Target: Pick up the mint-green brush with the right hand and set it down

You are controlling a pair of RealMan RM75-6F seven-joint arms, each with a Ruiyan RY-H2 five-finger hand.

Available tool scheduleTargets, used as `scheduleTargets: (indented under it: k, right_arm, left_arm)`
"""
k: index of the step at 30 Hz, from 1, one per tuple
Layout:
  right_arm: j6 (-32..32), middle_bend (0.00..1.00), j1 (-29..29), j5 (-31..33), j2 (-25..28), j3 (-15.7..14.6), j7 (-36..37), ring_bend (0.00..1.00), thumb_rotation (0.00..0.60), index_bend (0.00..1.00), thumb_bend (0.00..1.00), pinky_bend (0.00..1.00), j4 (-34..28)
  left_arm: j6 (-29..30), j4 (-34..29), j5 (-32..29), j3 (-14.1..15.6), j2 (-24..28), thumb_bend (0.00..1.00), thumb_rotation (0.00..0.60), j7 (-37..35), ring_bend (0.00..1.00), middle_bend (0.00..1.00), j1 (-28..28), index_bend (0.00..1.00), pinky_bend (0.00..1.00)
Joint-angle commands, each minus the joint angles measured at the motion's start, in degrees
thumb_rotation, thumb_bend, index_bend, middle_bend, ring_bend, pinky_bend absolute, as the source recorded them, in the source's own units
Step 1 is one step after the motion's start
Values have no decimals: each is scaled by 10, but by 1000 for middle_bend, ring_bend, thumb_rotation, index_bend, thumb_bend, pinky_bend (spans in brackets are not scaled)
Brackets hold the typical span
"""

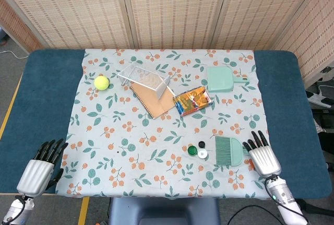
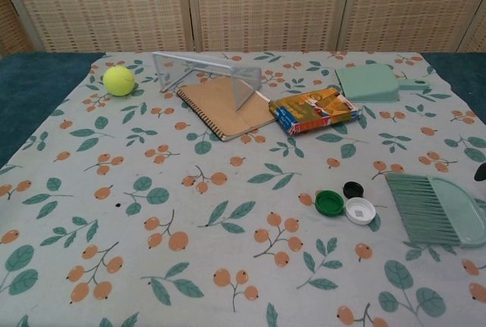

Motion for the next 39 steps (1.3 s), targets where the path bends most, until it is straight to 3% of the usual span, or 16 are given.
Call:
scheduleTargets:
  k: [1,11,19,28,36,39]
  right_arm:
    - [-2,292,1,9,-9,3,-1,58,600,300,219,0,11]
    - [-20,343,4,39,-26,8,-1,101,600,361,219,0,43]
    - [-31,355,10,51,-32,9,-6,113,600,383,229,0,44]
    - [-27,418,11,57,-37,7,-15,168,600,478,241,0,40]
    - [-38,430,13,70,-40,5,-31,187,600,485,241,0,36]
    - [-29,478,12,69,-42,6,-30,237,600,559,261,0,35]
  left_arm:
    - [0,0,0,0,1,427,600,-1,0,0,0,0,89]
    - [-1,0,0,0,1,427,600,-1,0,0,0,0,89]
    - [0,1,0,0,1,427,600,-2,0,0,0,0,89]
    - [-2,1,-1,0,2,425,600,-3,0,0,-1,0,89]
    - [-2,1,-2,-1,2,426,600,-2,0,0,0,0,89]
    - [-2,0,-3,-1,3,426,600,-2,0,0,0,0,89]
